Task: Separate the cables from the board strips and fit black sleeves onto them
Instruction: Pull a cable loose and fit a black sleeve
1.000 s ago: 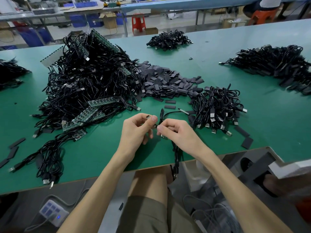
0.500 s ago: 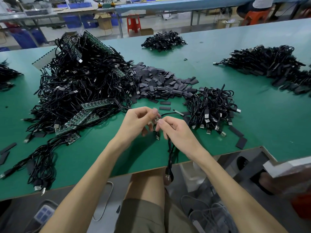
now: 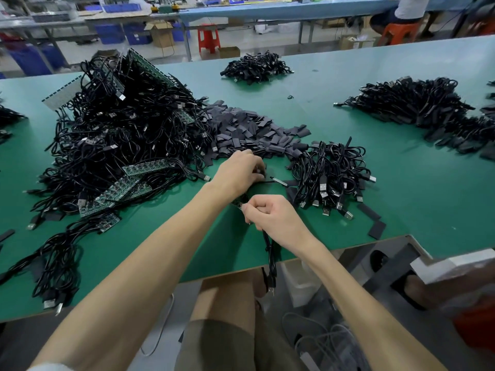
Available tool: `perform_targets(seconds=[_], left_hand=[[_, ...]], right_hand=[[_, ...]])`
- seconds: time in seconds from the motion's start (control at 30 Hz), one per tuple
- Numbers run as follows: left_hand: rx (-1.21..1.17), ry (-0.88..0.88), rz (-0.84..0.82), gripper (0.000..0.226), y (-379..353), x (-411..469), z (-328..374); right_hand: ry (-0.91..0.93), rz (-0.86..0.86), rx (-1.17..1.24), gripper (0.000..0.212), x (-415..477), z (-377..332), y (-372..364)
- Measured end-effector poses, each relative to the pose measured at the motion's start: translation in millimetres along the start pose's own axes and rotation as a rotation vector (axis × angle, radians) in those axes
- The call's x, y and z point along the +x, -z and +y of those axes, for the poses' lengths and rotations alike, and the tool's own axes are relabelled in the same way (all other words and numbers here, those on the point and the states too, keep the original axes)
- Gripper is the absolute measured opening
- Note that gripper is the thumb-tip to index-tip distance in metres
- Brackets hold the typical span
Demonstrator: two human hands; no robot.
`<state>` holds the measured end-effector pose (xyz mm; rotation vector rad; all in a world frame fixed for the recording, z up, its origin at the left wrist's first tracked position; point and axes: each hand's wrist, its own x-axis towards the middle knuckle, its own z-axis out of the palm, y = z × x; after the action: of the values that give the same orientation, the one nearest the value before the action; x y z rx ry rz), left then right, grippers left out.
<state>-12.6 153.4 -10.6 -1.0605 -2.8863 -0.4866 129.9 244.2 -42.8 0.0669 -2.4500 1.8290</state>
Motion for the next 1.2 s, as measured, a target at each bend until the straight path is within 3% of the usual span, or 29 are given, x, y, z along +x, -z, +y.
perform_targets(seconds=[0.23, 0.3, 0.43, 0.57, 0.8, 1.03, 1.2], left_hand=[[0.079, 0.039, 0.056, 0.013, -8, -4, -6], [-0.078, 0.118, 0.146, 0.012, -5, -10, -11], [-0.665, 0.254, 0.382, 0.009, 13, -35, -18], [-1.029, 0.220, 0.257, 0.010, 19, -72, -22], [-1.254, 0.203, 0.052, 0.017, 0, -105, -27], [-1.200, 0.131, 0.034, 0.027, -7, -116, -25], [-1.184, 0.112, 0.076, 0.020, -9, -117, -21]], right_hand=[[-0.003, 0.003, -0.034, 0.038, 0, -2, -1], [-0.001, 0.004, -0.045, 0.038, -1, -2, -1], [0.004, 0.046, -0.026, 0.035, -2, -4, 0], [-0.002, 0.108, 0.030, 0.033, -1, -4, 4], [-0.008, 0.111, 0.005, 0.033, 0, -3, 3], [-0.005, 0.105, -0.005, 0.031, 4, 0, 0], [0.011, 0.105, 0.013, 0.031, 3, 0, -1]])
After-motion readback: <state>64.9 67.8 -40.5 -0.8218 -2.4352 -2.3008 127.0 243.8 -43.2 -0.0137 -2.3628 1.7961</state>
